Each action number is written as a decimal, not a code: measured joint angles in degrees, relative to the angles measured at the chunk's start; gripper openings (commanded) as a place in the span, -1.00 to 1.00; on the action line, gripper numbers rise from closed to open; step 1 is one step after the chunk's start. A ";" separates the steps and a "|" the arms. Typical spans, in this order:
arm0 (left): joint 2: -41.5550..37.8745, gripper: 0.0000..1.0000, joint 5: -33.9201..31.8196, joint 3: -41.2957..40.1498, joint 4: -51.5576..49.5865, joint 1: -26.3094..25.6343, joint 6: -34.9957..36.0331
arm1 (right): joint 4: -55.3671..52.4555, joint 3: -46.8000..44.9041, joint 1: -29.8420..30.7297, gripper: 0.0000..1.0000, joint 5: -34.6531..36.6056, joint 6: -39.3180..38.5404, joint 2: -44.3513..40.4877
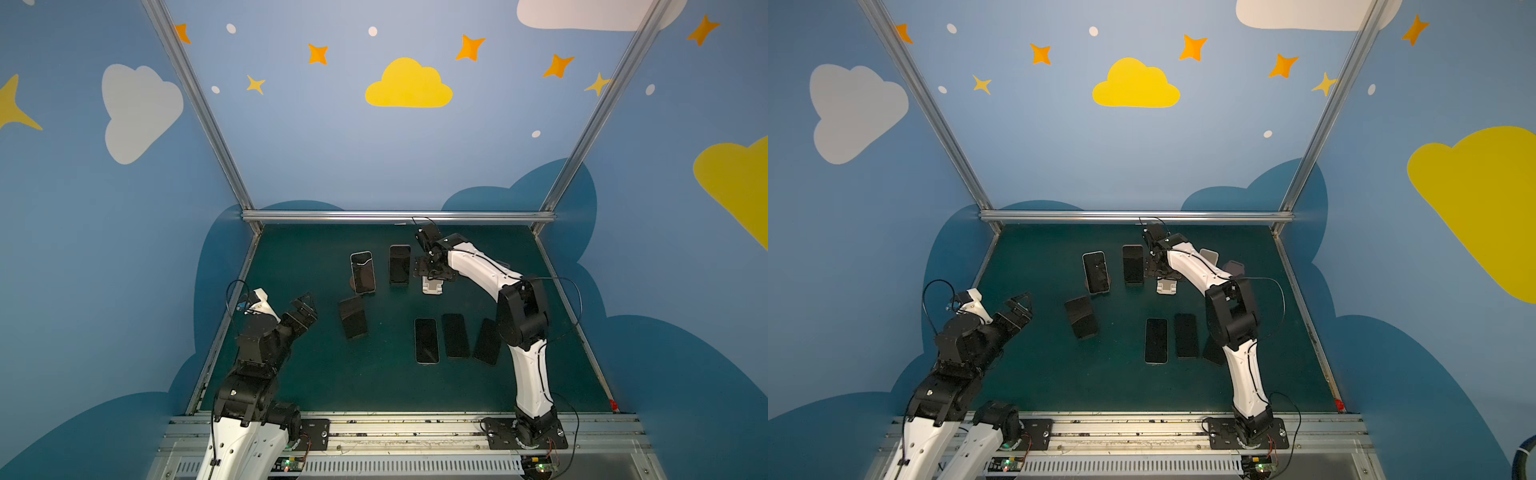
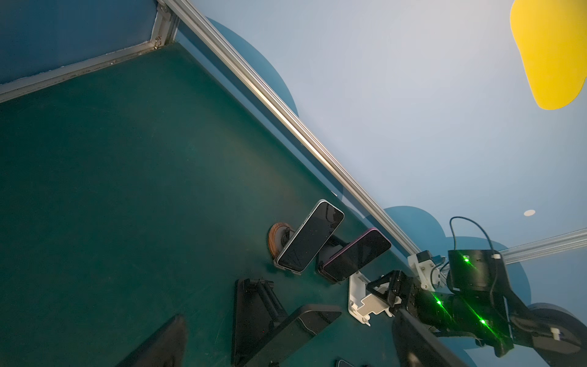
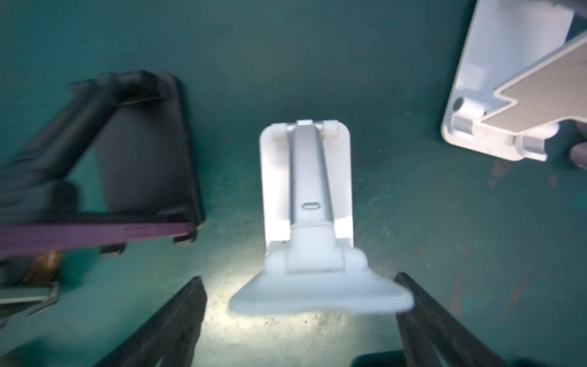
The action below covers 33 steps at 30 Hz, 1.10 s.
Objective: Remove the phone from the phone stand
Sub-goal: Move the phone stand to the top-right of the table.
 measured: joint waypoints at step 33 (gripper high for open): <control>1.97 0.99 -0.13 0.00 0.00 0.00 0.04 | 5.97 11.89 -9.14 0.48 6.12 -11.15 9.90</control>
